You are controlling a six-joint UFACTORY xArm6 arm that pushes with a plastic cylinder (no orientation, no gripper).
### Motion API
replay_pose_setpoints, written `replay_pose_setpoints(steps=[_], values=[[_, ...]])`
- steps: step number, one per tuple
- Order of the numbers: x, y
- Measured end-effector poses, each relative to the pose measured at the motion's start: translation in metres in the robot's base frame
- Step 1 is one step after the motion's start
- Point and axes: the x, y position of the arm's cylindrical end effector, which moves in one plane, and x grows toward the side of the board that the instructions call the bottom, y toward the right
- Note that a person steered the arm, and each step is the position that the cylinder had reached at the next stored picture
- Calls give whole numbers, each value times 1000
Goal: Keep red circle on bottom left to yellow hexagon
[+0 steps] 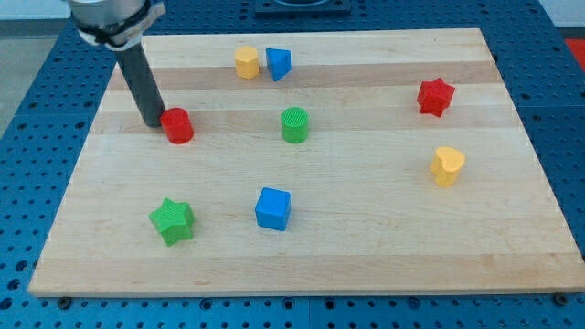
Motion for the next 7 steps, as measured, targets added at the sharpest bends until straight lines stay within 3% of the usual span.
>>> replay_pose_setpoints(steps=[1, 2, 3, 4, 5, 7], values=[[0, -7], [0, -58], [17, -58], [45, -52], [45, 0], [39, 23]])
